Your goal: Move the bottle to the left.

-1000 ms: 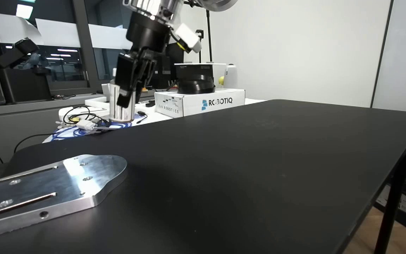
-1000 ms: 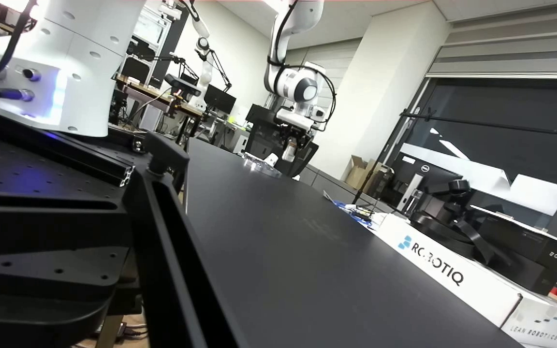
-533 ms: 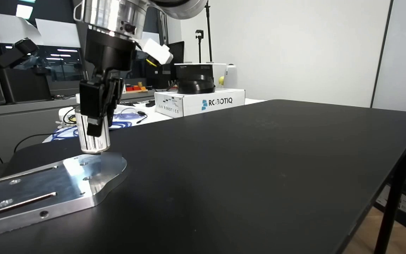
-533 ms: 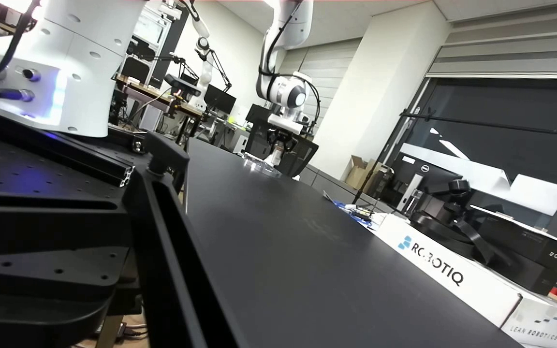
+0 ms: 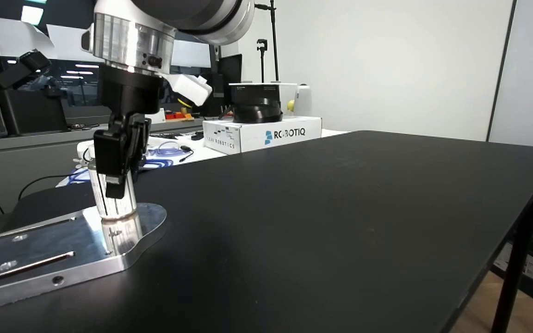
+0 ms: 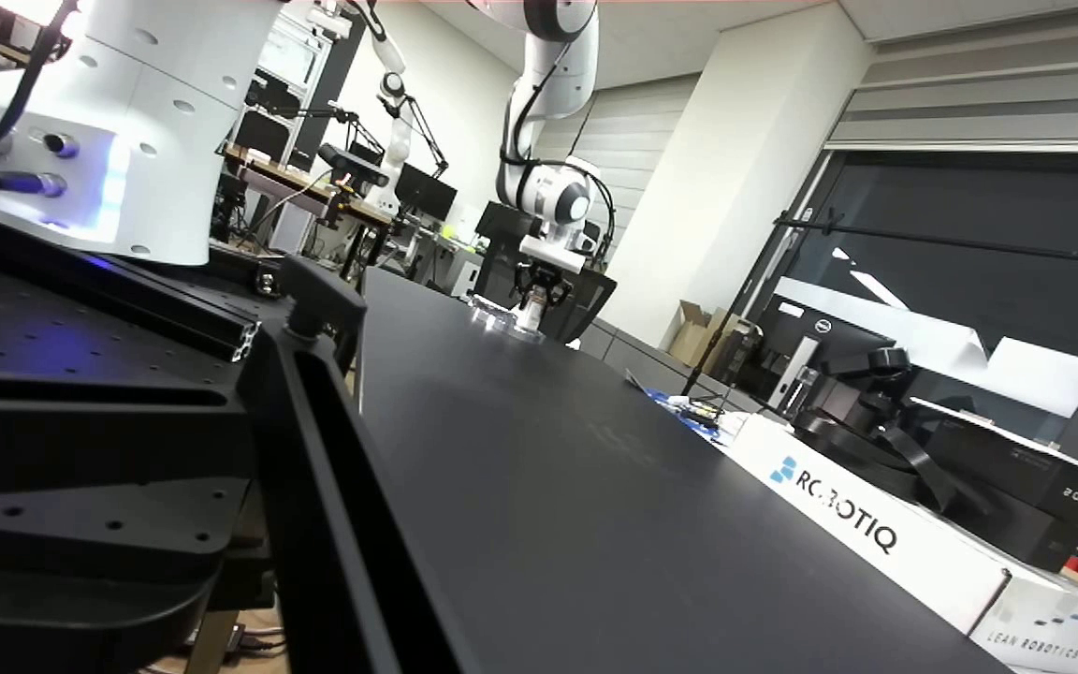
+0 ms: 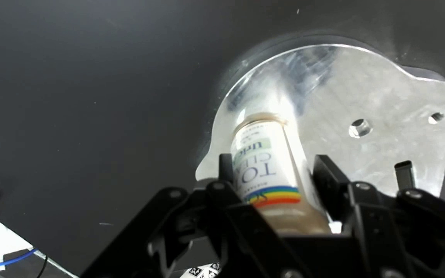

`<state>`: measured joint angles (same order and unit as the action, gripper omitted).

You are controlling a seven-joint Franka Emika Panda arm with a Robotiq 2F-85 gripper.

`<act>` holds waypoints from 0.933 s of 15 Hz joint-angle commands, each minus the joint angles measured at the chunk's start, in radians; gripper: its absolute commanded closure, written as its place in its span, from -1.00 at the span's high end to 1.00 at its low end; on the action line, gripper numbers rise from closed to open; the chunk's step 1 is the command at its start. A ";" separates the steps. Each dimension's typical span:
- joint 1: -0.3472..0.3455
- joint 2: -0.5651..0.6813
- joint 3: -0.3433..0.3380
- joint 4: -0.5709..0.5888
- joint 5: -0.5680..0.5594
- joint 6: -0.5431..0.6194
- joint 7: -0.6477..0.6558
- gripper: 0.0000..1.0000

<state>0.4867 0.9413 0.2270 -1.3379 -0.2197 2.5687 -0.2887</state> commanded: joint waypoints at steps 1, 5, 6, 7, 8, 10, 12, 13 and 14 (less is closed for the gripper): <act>0.010 0.065 -0.004 0.116 -0.016 -0.052 -0.015 -0.42; 0.014 0.083 0.000 0.165 -0.008 -0.083 -0.017 0.58; 0.016 0.082 0.001 0.168 -0.008 -0.082 -0.017 0.62; 0.015 0.078 0.004 0.169 -0.005 -0.083 -0.018 0.72; 0.013 0.067 0.011 0.161 -0.001 -0.082 -0.019 0.85; 0.014 0.042 0.015 0.141 0.007 -0.074 -0.020 1.00; 0.020 0.015 0.016 0.117 0.001 -0.064 -0.008 1.00; 0.028 -0.004 0.010 0.102 -0.006 -0.058 0.003 1.00; 0.039 -0.022 -0.002 0.090 -0.013 -0.052 0.022 1.00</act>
<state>0.5053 0.9760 0.2429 -1.2161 -0.2176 2.5195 -0.3046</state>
